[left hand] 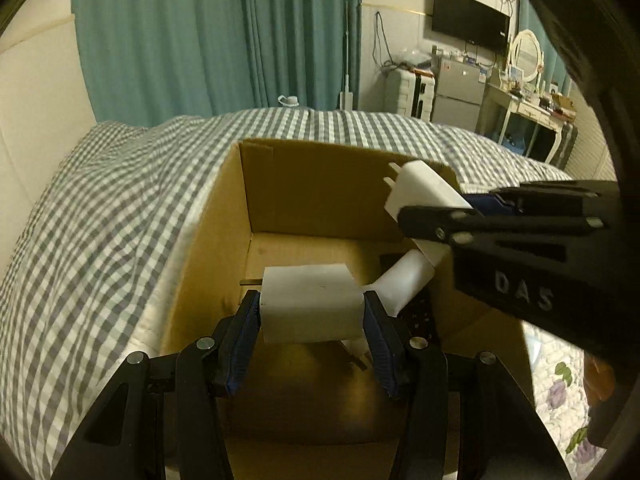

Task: Organize rigid objects
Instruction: 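Lower both chargers into the cardboard box and open both grippers, then grasp the black power bank with the left gripper, then grasp the pink rose-patterned card case with the right gripper, then carry the power bank and card case into the box and open both grippers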

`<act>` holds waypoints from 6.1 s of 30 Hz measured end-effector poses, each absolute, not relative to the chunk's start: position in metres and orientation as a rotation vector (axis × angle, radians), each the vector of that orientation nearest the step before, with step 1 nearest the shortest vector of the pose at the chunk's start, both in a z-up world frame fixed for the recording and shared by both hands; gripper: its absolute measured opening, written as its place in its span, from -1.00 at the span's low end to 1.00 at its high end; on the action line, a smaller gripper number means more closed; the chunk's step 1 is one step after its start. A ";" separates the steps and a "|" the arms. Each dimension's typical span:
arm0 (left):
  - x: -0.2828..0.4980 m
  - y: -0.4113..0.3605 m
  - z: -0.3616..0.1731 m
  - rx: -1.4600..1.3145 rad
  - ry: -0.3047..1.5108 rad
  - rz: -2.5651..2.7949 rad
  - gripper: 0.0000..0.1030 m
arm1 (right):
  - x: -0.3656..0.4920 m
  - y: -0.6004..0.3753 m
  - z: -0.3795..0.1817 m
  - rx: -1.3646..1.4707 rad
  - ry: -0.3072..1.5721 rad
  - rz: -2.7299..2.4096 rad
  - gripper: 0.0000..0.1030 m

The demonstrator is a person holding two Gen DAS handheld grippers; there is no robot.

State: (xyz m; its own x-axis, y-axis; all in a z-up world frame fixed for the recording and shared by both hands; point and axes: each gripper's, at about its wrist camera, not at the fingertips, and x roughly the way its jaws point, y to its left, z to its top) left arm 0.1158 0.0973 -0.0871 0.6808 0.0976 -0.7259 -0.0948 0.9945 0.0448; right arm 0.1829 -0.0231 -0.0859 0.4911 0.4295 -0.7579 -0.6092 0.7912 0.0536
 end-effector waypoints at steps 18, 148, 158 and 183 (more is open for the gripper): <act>0.105 0.022 -0.044 0.050 0.768 0.097 0.29 | 0.167 -0.154 -0.019 -0.125 0.677 0.498 0.56; 0.085 0.050 -0.009 -0.081 0.698 0.105 -0.18 | 0.093 -0.104 0.014 -0.343 0.584 0.618 -0.81; 0.099 0.095 -0.055 -0.056 0.776 0.130 -0.18 | 0.128 -0.033 -0.049 -0.357 0.709 0.691 -0.81; 0.102 0.081 -0.055 0.020 0.754 0.141 0.13 | 0.167 -0.060 -0.064 -0.162 0.770 0.714 -0.40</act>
